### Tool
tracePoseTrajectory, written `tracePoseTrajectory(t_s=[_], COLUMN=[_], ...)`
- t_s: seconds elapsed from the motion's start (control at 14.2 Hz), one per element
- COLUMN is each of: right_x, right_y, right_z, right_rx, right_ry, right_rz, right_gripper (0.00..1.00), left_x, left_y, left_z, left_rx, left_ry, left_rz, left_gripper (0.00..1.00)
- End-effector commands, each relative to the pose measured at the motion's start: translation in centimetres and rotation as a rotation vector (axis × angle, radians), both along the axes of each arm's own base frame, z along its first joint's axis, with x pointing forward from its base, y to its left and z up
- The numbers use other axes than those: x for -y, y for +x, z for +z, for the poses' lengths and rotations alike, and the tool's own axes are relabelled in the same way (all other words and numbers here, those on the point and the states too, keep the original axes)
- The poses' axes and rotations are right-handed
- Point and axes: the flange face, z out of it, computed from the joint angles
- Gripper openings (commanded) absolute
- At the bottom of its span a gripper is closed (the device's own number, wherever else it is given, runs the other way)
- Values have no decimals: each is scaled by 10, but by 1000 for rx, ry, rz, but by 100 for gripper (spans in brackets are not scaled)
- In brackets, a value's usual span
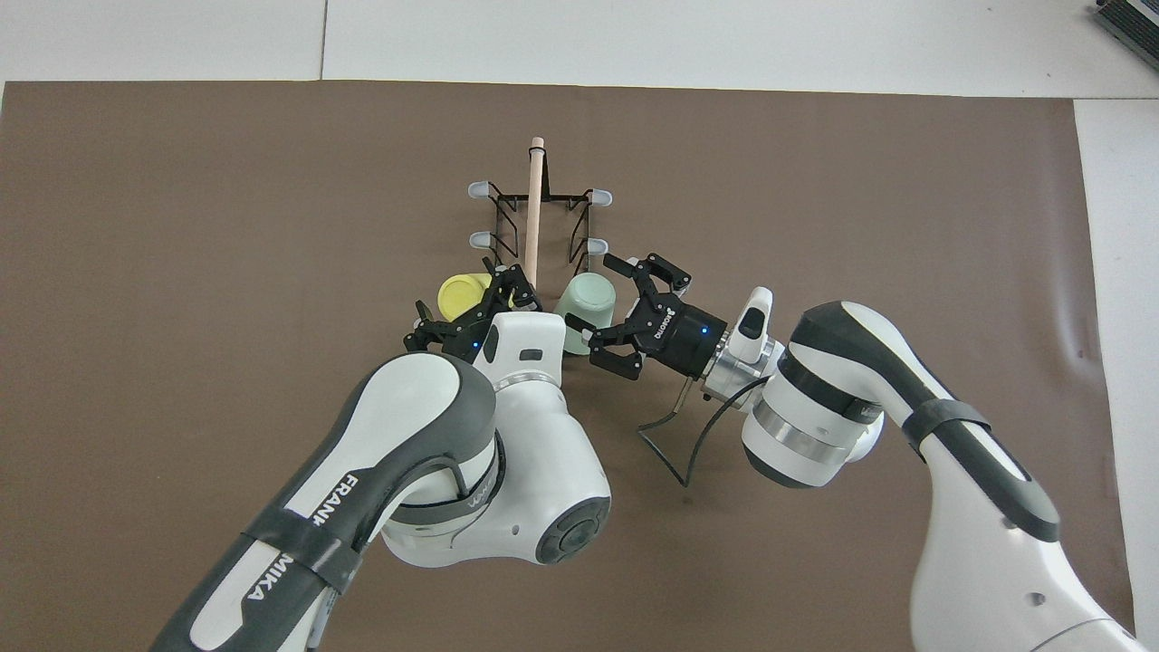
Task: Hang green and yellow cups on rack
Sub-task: 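Hang the yellow cup with the left gripper while the right gripper hangs the green cup, then open both grippers and draw them back from the rack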
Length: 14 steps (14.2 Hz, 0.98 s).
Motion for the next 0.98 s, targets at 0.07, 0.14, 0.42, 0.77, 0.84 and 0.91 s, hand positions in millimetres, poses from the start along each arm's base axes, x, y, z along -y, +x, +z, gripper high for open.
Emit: tracePoseTrajectory(t_s=[0.07,0.14,0.42,0.77,0.84,0.91], right_x=[15,20,76,172,187,206], right_y=[-9,-9,12,46,51,55], right_z=[37,44,62,74,73,74], right_rx=[45,55,150,254,252,250], right_ry=[-37,-67,-257,-548,-601,-649], right_rz=[-44,-48,-3,121,149,171], right_gripper=[100,100,100,100,100,100], left_x=[-15,-20,-49,-92,-105,-120], left_y=[8,9,22,37,40,44], left_z=[22,30,57,90,98,107], left_rx=[-37,-64,-209,-388,-423,-458], left_ry=[35,46,87,132,118,104], left_rz=[-14,-32,-110,-252,-275,-307], left_gripper=[100,100,100,100,100,100])
